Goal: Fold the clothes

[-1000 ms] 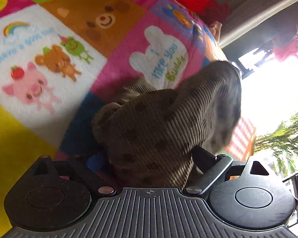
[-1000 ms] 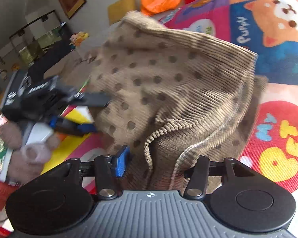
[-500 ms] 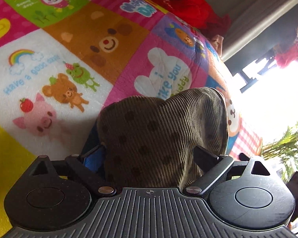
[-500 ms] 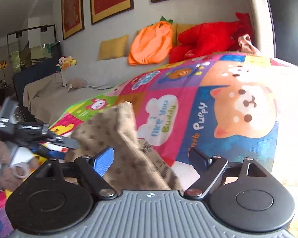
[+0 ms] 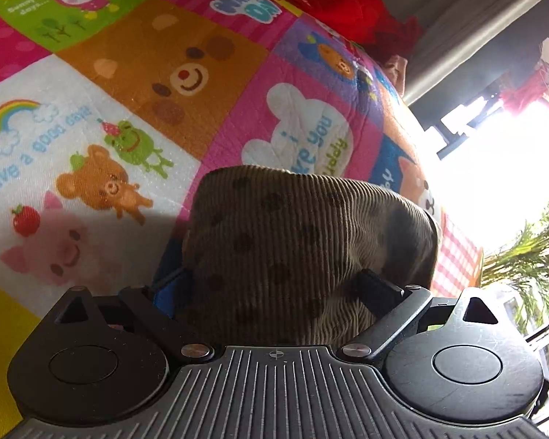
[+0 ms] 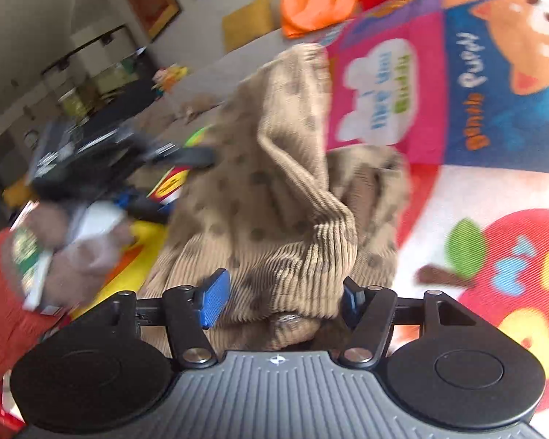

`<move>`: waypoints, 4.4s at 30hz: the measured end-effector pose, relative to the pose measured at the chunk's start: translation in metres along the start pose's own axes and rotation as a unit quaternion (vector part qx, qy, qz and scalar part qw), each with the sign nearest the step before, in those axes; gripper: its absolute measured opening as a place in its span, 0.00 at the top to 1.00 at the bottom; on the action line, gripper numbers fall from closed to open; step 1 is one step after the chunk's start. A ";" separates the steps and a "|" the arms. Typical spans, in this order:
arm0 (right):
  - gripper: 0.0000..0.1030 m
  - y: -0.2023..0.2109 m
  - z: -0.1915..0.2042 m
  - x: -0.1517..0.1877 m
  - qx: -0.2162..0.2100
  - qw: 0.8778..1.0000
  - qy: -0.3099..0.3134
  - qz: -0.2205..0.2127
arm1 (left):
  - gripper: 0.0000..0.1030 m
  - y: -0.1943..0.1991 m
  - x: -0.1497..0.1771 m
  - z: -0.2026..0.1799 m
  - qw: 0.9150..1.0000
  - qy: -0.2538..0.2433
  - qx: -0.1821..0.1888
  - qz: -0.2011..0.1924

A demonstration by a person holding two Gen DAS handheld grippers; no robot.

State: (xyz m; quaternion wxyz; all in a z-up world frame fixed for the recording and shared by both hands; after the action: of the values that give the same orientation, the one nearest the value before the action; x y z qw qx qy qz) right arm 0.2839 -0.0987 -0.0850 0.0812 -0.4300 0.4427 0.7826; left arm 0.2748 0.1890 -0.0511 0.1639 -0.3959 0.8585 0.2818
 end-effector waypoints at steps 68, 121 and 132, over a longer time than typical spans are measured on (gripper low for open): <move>0.00 -0.029 -0.035 -0.072 0.308 0.946 0.083 -0.049 | 0.00 -0.084 -0.020 -0.056 0.987 -0.047 0.135 0.070; 0.00 -0.024 -0.014 -0.109 0.222 0.971 0.066 -0.063 | 0.08 -0.026 0.050 -0.045 0.975 -0.176 -0.108 0.083; 0.00 -0.066 -0.053 -0.076 0.246 0.967 0.048 -0.038 | 0.07 -0.004 0.048 -0.056 0.980 -0.176 -0.072 0.063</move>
State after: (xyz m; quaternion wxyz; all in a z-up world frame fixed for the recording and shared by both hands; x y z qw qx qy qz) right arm 0.3961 -0.0801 -0.0819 0.1932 -0.4503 0.6085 0.6242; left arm 0.2439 0.1239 -0.0323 0.2655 -0.2961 0.8170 0.4176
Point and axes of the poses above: each gripper's, at about its wrist camera, not at the fingertips, and y roughly against the way its jaws point, z to its left, x to its underside, the point moved 5 cm from there along -y, roughly the way its jaws point, and after that the axes turned 12 degrees about x, right-handed, at the moved point
